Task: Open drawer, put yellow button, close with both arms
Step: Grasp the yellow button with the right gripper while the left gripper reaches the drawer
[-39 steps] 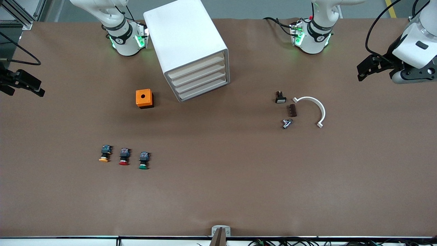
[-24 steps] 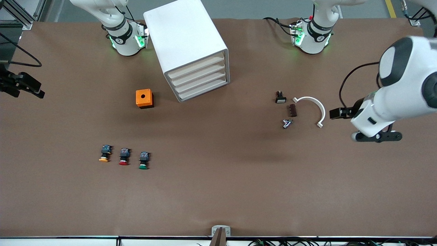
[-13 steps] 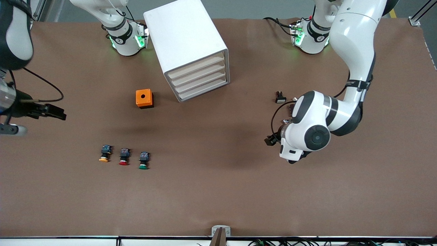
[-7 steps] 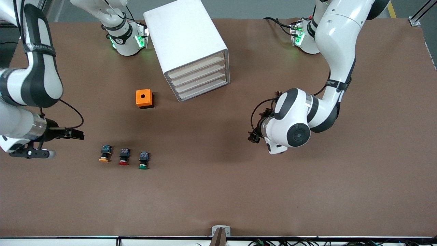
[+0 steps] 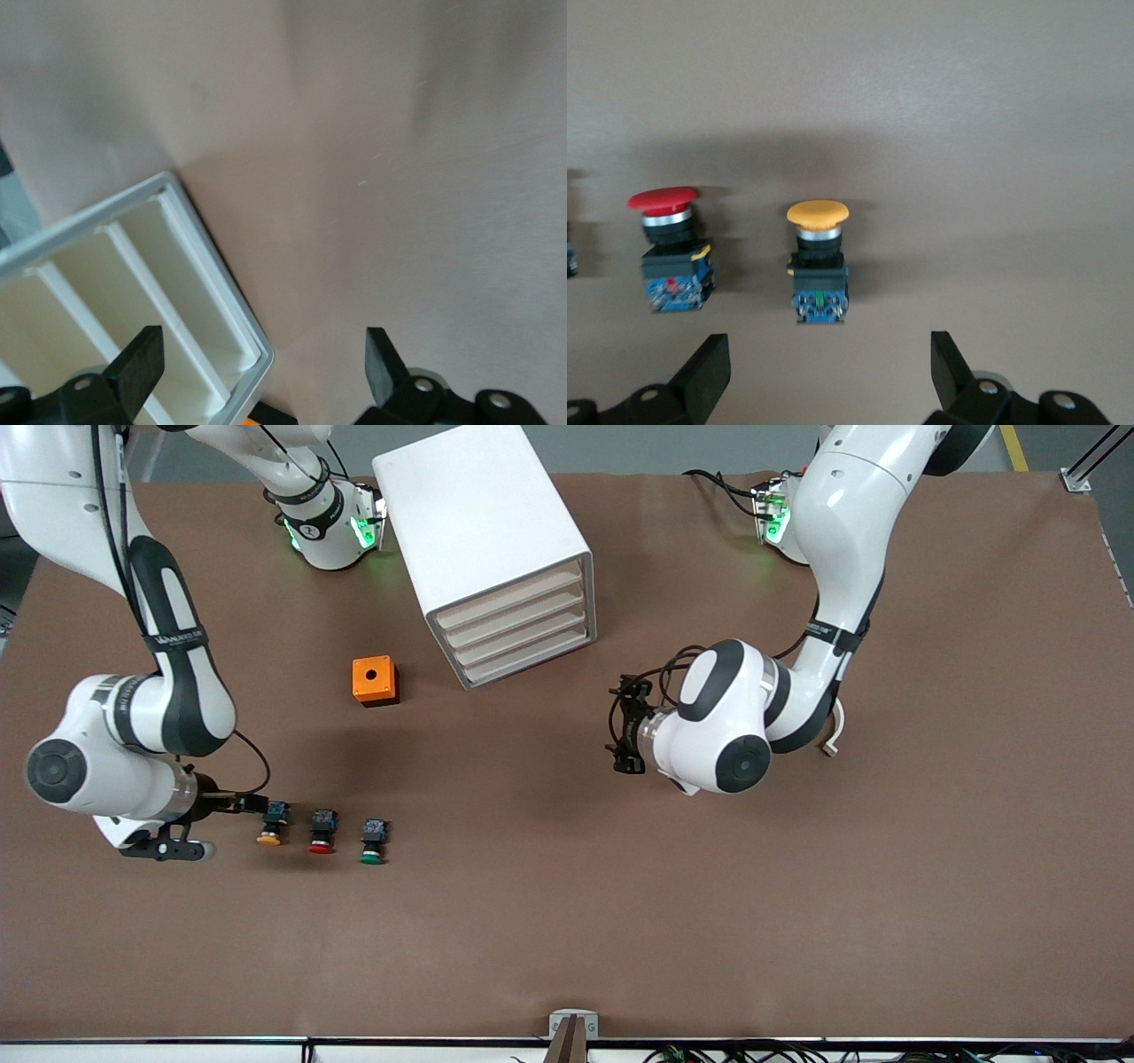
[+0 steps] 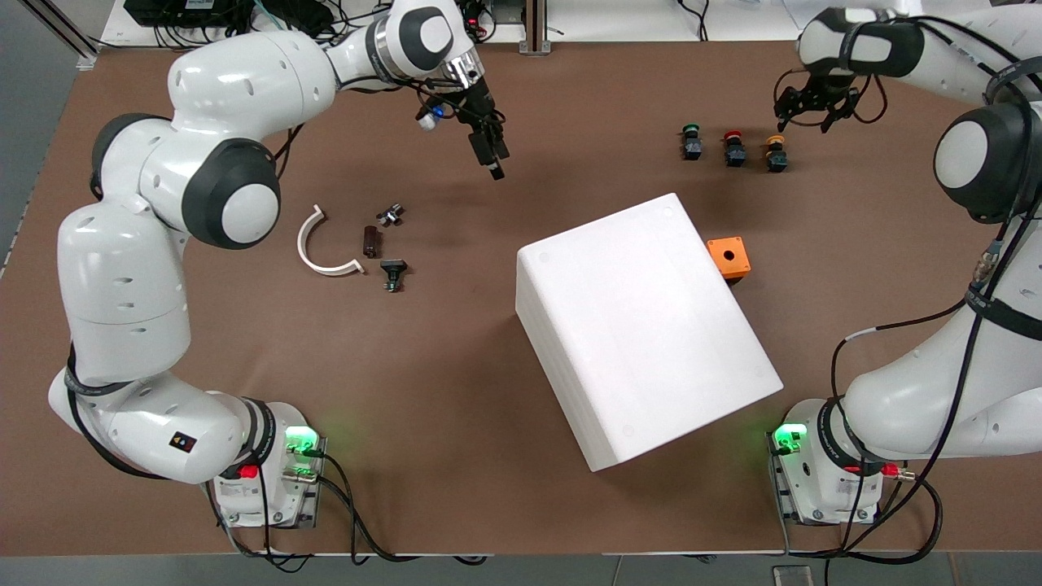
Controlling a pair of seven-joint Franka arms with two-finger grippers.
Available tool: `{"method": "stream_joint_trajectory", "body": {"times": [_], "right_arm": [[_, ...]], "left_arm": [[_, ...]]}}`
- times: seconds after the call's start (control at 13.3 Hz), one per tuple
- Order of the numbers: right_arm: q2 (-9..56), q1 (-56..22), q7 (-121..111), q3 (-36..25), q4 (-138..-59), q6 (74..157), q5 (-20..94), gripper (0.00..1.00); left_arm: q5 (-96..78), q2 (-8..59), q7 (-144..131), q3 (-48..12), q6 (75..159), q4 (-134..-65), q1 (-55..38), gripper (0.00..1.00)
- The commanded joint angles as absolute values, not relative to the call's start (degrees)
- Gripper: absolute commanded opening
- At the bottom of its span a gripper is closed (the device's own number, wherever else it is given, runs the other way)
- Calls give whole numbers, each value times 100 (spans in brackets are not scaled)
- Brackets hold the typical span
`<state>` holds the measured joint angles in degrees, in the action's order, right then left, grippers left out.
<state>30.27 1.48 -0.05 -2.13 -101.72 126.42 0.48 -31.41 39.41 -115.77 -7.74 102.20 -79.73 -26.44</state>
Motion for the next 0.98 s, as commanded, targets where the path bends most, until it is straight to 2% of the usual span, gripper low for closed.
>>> {"method": "stream_joint_trajectory", "body": {"times": [0.0, 0.38, 0.45, 0.6, 0.75, 0.9], "right_arm": [[3189, 299, 53, -18, -10450, 13234, 201, 100], [3507, 290, 44, -9, -10564, 13781, 316, 99], [3507, 290, 44, -9, -10564, 13773, 316, 93], [3498, 238, 35, -18, -10564, 13641, 316, 59], [3498, 237, -9, -18, -10538, 13562, 316, 32], [3498, 255, -35, -18, -10529, 13561, 308, 17]], "left_arm": [[-3627, 4016, -12424, -738, 10213, -7893, -2742, 99], [-4947, 4192, -14086, -738, 10195, -7866, -2769, 99], [-5122, 4192, -14263, -747, 10161, -7866, -2769, 97], [-5806, 4245, -14405, -747, 10038, -7884, -2821, 90], [-6133, 4341, -14624, -747, 9644, -7884, -2848, 83], [-6345, 4438, -14625, -747, 9169, -7875, -2891, 75]]}}
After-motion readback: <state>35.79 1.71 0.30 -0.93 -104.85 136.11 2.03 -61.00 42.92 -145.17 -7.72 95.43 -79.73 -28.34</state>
